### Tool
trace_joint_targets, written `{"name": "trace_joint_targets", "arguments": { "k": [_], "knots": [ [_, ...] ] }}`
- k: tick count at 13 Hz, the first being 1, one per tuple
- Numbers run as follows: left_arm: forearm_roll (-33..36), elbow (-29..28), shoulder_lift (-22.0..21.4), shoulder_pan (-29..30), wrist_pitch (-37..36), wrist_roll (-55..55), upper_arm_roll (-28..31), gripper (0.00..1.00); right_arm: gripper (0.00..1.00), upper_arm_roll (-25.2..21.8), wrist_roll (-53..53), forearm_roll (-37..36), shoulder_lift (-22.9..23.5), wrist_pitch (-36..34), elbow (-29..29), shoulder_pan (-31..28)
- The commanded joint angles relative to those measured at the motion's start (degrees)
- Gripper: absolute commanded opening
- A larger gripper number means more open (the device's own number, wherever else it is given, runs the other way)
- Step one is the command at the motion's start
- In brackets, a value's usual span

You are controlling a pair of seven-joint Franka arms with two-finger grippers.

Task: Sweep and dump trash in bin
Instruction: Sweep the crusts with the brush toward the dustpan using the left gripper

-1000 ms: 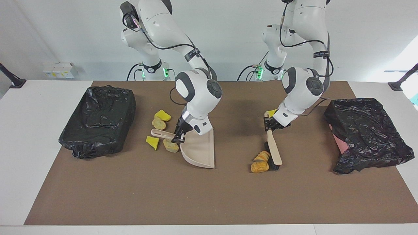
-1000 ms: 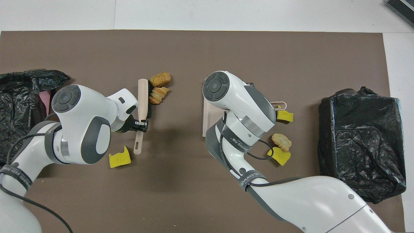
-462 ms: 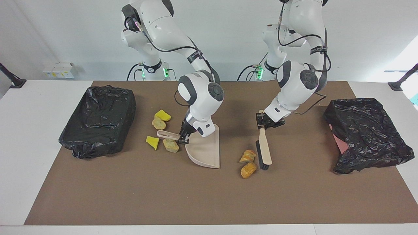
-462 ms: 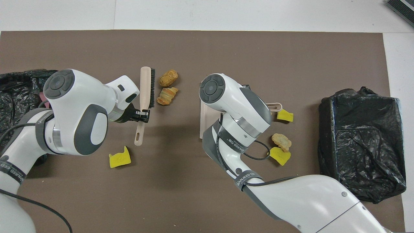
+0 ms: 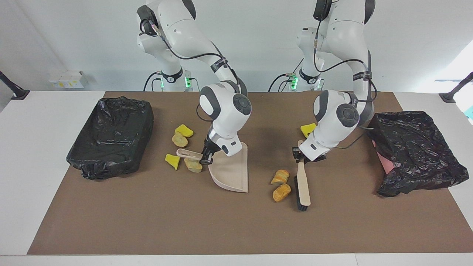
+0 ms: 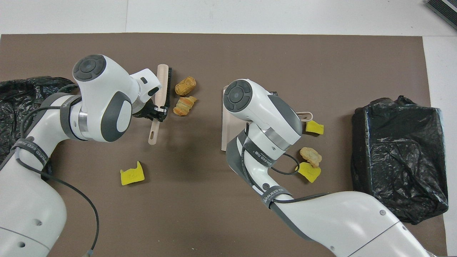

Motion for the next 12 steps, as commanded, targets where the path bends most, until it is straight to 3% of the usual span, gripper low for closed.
{"name": "trace_joint_targets", "arguments": {
  "k": [1, 7, 12],
  "knots": [
    [0.94, 1.16, 0.56, -2.5, -2.7, 0.19, 0.09, 0.0, 0.0, 0.5, 0.06, 0.62, 0.65, 0.95, 0.9, -0.79],
    [-1.16, -2.79, -1.9, -8.92, -5.42, 0.19, -0.35, 0.0, 0.0, 0.5, 0.06, 1.15, 0.65, 1.48, 0.55, -0.88],
    [-16.43, -5.26, -4.18, -14.12, -5.24, 0.19, -0.44, 0.0, 0.0, 0.5, 0.06, 1.15, 0.65, 1.57, 0.37, -0.97]
  ]
}}
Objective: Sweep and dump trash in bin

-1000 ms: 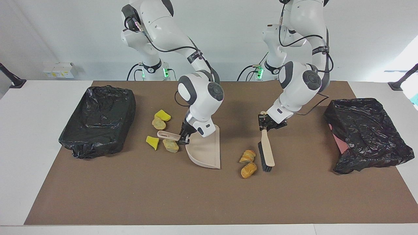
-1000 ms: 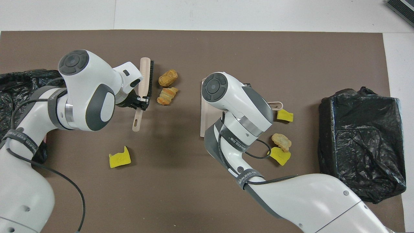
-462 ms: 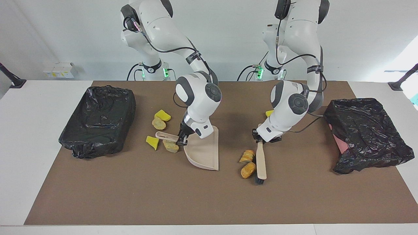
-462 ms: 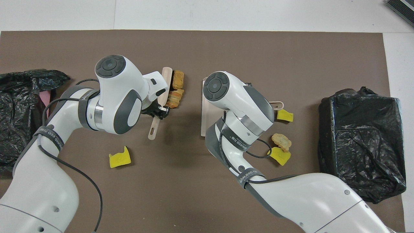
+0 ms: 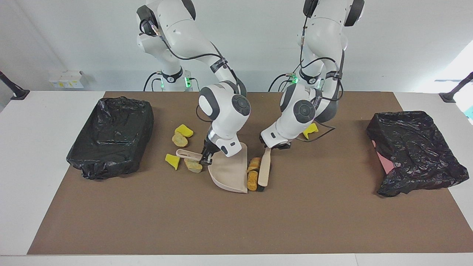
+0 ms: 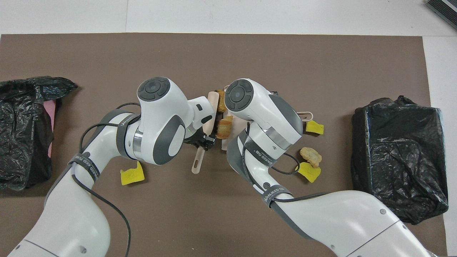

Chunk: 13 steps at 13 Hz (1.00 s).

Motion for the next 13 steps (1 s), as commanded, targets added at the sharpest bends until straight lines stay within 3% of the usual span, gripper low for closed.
{"name": "trace_joint_targets", "arguments": {
  "k": [1, 6, 10, 13],
  "knots": [
    [-8.71, -3.17, -3.9, -0.68, -0.88, 0.13, 0.7, 0.0, 0.0, 0.5, 0.15, 0.99, 0.46, 1.51, 0.34, -0.79],
    [-10.42, -3.44, -8.31, 3.19, -4.47, -10.04, 1.75, 0.0, 0.0, 0.5, 0.15, 1.08, 0.46, 1.6, 0.34, -0.79],
    [5.97, -3.97, -9.98, 4.25, -13.87, -24.52, 2.55, 0.0, 0.0, 0.5, 0.06, 0.99, 0.46, 2.12, -0.18, -0.79],
    [9.35, -4.75, -11.29, 6.35, -23.7, -38.04, 3.6, 0.0, 0.0, 0.5, -1.6, 0.9, 0.46, 3.35, -0.62, -1.49]
  ]
}}
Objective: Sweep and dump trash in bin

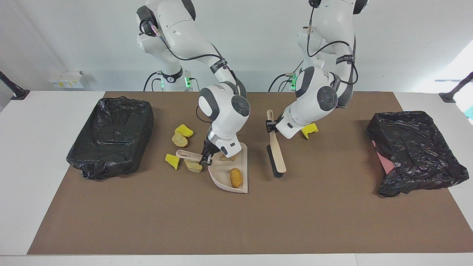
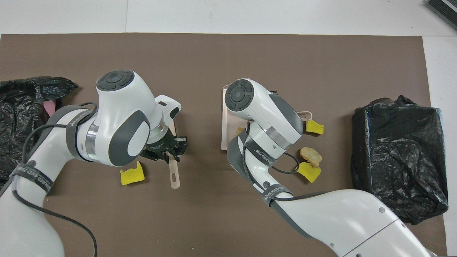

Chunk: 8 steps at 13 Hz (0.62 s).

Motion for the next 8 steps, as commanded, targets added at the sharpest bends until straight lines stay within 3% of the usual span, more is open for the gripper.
{"name": "trace_joint_targets", "arguments": {
  "k": [1, 4, 8],
  "knots": [
    [2.68, -3.44, -3.67, 1.61, -6.78, -12.19, 0.48, 0.0, 0.0, 0.5, -1.98, 0.86, 0.17, 2.63, -0.66, -1.4],
    [6.72, -12.47, -9.2, -0.23, -7.24, -32.73, 0.4, 0.0, 0.0, 0.5, -3.13, 0.86, 0.17, 3.07, -0.66, -1.49],
    [9.45, -27.31, -18.42, -0.94, -7.33, -34.56, 0.22, 0.0, 0.0, 0.5, -3.13, 0.86, 0.17, 3.16, -0.93, -1.49]
  ]
}}
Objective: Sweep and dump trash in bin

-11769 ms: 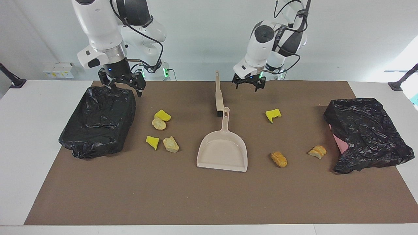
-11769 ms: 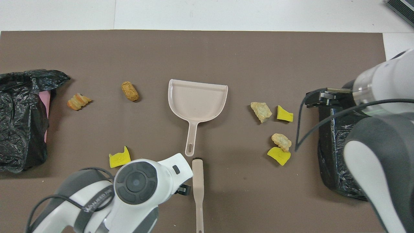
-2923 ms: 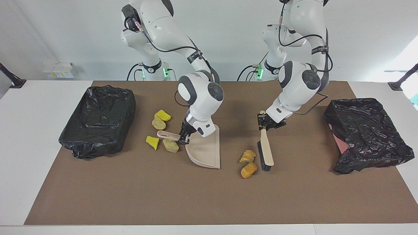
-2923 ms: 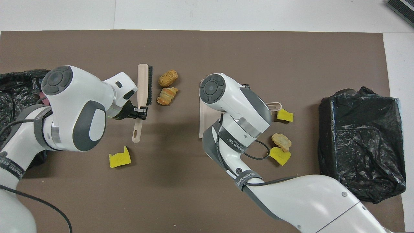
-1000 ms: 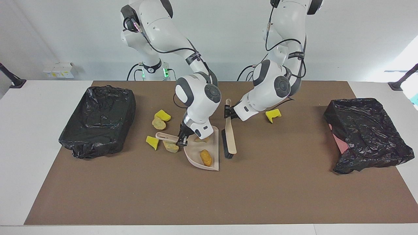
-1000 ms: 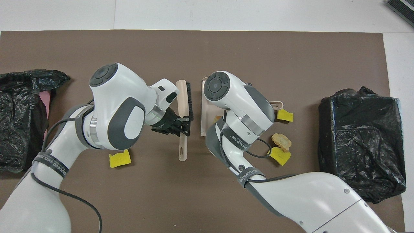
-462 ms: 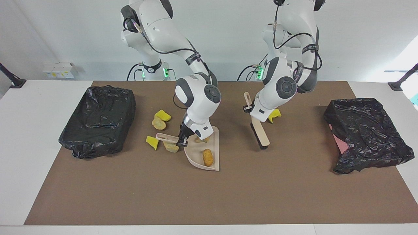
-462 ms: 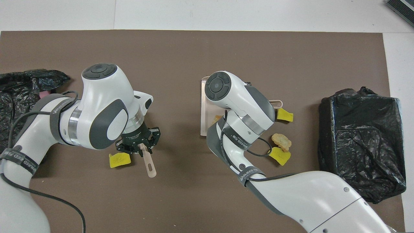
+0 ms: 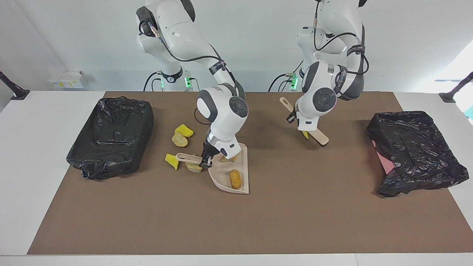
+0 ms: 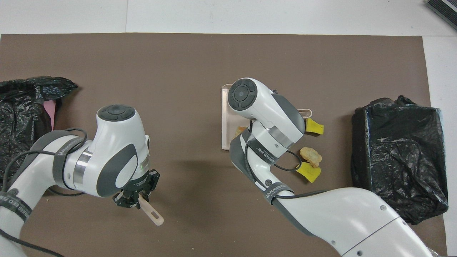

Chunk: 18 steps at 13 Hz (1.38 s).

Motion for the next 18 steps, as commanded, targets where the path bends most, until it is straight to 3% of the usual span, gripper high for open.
{"name": "trace_joint_targets", "arguments": {
  "k": [1, 3, 6, 9, 11, 13, 18],
  "knots": [
    [1.64, -15.52, -11.03, -2.01, 5.28, -1.67, 0.1, 0.0, 0.0, 0.45, -1.34, 0.81, 0.02, 1.41, -0.62, -0.89],
    [1.55, -21.53, -13.86, -2.2, 15.64, -0.01, 0.01, 0.0, 0.0, 0.45, -1.42, 0.81, 0.02, 1.41, -0.71, -0.89],
    [-0.98, -19.97, -11.68, -2.81, 21.56, 8.15, -0.08, 0.0, 0.0, 0.45, -1.42, 0.72, 0.02, 1.41, -0.8, -0.89],
    [-5.02, -13.66, -6.51, -2.55, 27.45, 18.69, 0.01, 0.0, 0.0, 0.45, -1.34, 0.81, 0.02, 1.41, -0.8, -0.89],
    [-8.53, -7.08, -0.63, -2.72, 28.86, 24.5, -0.08, 0.0, 0.0, 0.45, -1.34, 0.81, 0.02, 1.41, -0.8, -0.89],
    [-11.01, -3.81, 1.68, -2.81, 31.76, 29.42, -0.34, 0.0, 0.0, 0.45, -1.34, 0.81, 0.02, 1.41, -0.71, -0.89],
    [-15.49, 3.13, 9.58, -6.5, 36.24, 33.23, -1.05, 0.0, 0.0, 0.45, -1.42, 0.81, 0.02, 2.29, -1.06, -1.24]
  ]
}}
